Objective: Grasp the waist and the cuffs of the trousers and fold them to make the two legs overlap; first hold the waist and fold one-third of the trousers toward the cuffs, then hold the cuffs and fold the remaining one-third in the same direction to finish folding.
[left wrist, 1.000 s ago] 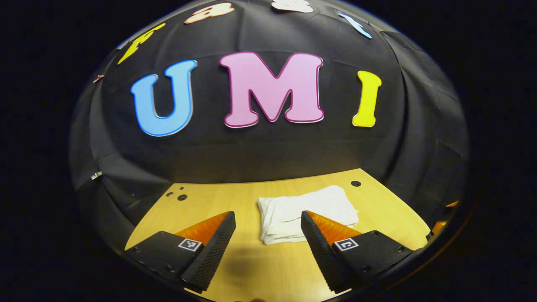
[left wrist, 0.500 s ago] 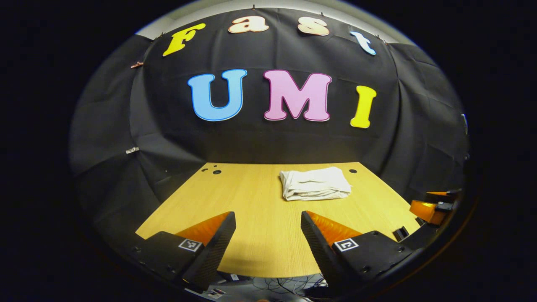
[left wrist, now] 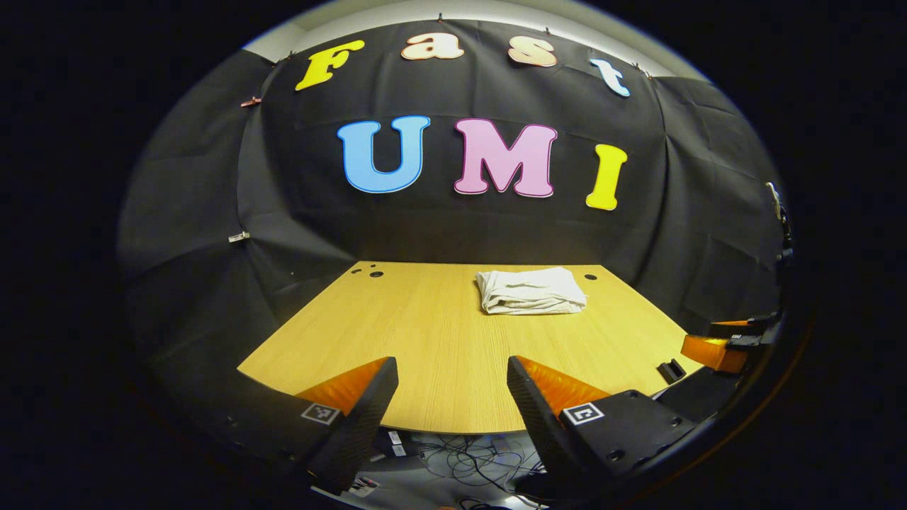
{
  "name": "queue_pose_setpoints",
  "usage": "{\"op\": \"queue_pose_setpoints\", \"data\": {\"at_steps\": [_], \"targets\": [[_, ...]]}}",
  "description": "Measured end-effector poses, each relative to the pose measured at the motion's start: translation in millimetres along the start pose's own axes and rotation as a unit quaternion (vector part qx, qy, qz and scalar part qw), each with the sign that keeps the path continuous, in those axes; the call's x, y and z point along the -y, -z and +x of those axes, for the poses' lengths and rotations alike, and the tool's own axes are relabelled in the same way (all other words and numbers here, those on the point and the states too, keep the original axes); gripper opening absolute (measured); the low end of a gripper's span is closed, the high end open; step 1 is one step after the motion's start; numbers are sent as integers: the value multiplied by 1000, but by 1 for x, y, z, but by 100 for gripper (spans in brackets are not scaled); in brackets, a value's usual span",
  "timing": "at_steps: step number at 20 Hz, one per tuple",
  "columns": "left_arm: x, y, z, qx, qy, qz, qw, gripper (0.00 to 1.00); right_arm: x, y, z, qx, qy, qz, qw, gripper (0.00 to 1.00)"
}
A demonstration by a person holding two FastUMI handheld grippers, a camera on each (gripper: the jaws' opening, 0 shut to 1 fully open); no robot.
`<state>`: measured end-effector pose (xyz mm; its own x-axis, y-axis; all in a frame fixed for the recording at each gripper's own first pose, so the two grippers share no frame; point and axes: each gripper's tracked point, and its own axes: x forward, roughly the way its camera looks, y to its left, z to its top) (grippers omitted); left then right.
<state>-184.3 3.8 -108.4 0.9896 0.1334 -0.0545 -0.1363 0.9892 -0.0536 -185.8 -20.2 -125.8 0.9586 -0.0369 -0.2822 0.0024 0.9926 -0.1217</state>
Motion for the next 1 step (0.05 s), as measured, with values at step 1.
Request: {"op": "queue_pose_setpoints", "data": {"at_steps": [1], "targets": [[1, 3, 0, -4, 3, -3, 1000, 98, -3, 0, 1, -1, -4, 0, 1000, 99]]}}
